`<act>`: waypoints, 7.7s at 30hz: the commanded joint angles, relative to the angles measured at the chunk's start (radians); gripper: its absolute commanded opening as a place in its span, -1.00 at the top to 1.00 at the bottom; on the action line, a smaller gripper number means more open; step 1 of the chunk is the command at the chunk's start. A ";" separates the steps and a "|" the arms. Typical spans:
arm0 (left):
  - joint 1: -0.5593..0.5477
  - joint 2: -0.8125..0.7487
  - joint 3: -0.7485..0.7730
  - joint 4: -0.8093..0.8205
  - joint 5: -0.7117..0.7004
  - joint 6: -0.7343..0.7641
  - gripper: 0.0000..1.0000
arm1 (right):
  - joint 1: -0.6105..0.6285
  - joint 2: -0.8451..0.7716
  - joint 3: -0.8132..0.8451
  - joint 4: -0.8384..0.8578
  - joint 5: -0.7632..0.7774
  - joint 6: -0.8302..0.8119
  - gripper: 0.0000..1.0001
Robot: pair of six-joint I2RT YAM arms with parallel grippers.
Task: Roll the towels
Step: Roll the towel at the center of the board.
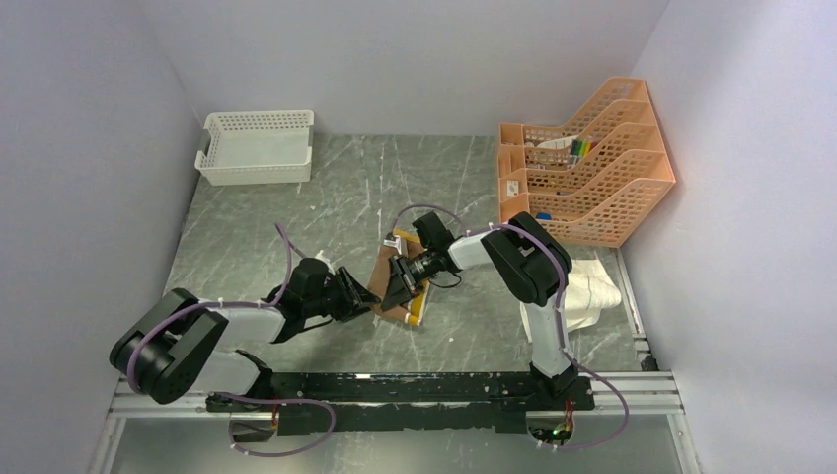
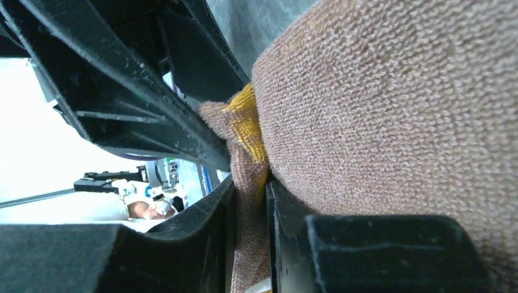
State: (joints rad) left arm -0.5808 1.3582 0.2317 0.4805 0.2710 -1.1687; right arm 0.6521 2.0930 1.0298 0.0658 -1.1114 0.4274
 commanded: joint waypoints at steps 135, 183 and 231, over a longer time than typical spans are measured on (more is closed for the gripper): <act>0.019 0.328 0.305 -0.369 0.052 0.436 0.51 | 0.287 -0.638 -0.021 -0.368 1.164 -0.471 -0.12; 0.106 0.342 0.324 -0.371 0.251 0.472 0.34 | 0.474 -0.297 -0.122 -0.237 1.405 -0.428 0.54; 0.019 0.124 0.216 -0.040 0.316 0.321 -0.58 | -0.119 -0.215 -0.287 0.338 0.150 0.336 0.97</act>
State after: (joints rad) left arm -0.5358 1.4483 0.4377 0.3336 0.6067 -0.8185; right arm 0.5110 1.8614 0.7254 0.4068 -0.9367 0.7551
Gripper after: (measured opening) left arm 0.793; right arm 0.054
